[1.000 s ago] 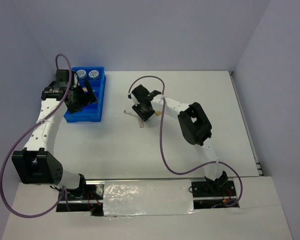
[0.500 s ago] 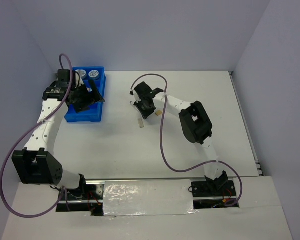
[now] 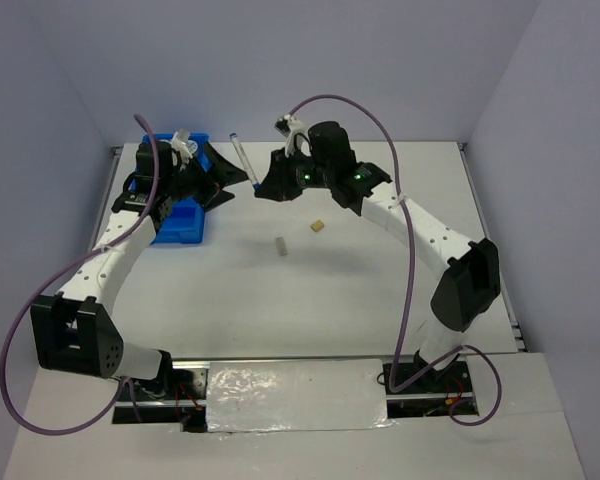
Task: Sort the stationery into containers
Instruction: Pick up the pen from the center of the board, then place the pen in the storage box.
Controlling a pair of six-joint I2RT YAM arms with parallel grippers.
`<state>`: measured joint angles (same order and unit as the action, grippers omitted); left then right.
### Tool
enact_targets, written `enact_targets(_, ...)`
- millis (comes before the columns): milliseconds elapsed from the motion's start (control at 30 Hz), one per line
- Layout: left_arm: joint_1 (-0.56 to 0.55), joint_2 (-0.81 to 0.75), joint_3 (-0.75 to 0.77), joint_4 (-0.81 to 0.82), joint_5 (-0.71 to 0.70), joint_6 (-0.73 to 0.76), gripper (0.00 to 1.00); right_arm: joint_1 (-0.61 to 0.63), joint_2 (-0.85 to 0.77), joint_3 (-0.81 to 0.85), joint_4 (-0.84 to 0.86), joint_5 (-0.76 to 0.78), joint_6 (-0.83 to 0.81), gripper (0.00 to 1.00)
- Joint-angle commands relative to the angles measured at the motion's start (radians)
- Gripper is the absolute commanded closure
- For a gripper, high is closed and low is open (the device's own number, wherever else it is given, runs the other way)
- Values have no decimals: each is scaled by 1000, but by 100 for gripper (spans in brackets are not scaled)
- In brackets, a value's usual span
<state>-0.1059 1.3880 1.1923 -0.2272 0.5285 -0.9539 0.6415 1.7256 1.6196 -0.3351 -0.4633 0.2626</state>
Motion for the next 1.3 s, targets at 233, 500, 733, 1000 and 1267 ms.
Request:
enact_targets(233, -12, 3, 0, 287, 80, -140, 11, -9, 78, 83, 19, -176, 165, 83)
enact_targets(500, -14, -10, 27, 190, 21, -37, 5, -42, 94, 72, 13, -147, 262, 88)
enact_targets(733, -12, 11, 10, 362, 54, -49, 3, -17, 124, 114, -40, -225, 234, 87)
enact_targets(1000, -17, 85, 44, 442, 139, -63, 21, -5, 167, 204, -146, -278, 181, 86)
enact_targets(1267, -43, 141, 78, 401, 221, -14, 78, -8, 200, 273, -193, -305, 184, 84)
